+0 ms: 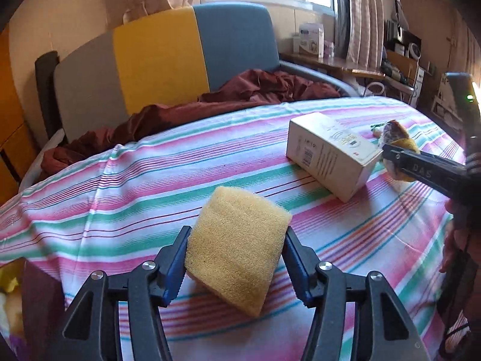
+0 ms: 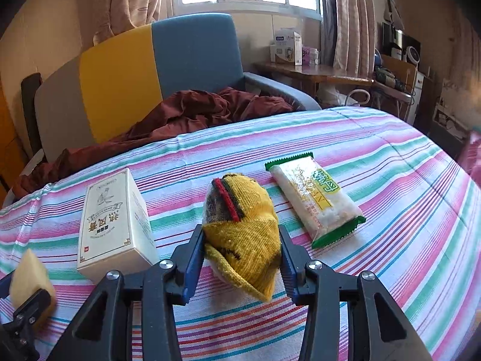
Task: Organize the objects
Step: 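Grasp second yellow sponge with left tool while right tool holds knit glove, then carry sponge into gold tray with left tool while right carries glove toward tray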
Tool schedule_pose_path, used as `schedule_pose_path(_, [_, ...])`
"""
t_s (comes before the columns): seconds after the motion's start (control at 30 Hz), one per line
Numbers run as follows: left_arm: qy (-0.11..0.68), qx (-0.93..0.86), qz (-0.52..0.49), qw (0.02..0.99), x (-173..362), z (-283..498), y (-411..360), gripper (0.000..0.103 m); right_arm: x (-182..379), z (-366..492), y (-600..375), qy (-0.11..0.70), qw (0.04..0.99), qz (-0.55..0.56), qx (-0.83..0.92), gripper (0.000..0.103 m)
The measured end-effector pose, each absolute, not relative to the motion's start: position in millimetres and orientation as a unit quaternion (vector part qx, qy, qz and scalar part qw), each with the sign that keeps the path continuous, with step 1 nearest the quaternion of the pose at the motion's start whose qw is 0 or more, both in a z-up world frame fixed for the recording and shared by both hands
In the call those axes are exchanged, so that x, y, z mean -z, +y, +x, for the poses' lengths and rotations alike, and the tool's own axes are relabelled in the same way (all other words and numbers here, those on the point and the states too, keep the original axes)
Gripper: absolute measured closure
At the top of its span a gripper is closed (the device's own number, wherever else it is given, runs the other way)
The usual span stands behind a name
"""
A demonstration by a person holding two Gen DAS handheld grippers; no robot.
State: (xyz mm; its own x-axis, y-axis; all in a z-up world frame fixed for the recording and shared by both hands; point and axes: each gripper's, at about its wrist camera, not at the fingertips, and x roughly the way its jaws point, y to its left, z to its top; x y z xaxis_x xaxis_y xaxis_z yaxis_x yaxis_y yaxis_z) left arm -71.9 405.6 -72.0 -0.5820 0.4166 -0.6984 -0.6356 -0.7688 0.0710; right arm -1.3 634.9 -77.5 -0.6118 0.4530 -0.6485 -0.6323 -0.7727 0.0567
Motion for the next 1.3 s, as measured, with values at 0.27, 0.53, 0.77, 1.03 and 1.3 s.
schedule_pose_path(0.27, [0.14,-0.892,-0.305,0.301,61.4,-49.4,384.2,0.044,66.7,13.9,610.4,0.11,0.314,-0.303,-0.893,0.057])
schedule_pose_path(0.53, [0.109,-0.903,-0.296,0.291,57.3,-35.6,355.5,0.044,58.1,33.5,581.4,0.091,0.311,-0.294,-0.899,0.057])
schedule_pose_path(0.77, [0.095,-0.905,-0.295,0.291,57.4,-28.1,339.6,0.044,43.7,49.6,539.8,0.098,0.255,-0.28,-0.92,0.057])
schedule_pose_path(1.03, [0.07,-0.903,-0.306,0.293,48.4,-11.1,313.2,0.044,55.2,52.6,489.5,0.114,0.196,-0.321,-0.92,0.057])
schedule_pose_path(1.3, [0.044,-0.891,-0.312,0.327,31.1,15.5,284.1,0.044,64.1,58.6,459.7,0.114,0.176,-0.343,-0.916,0.057])
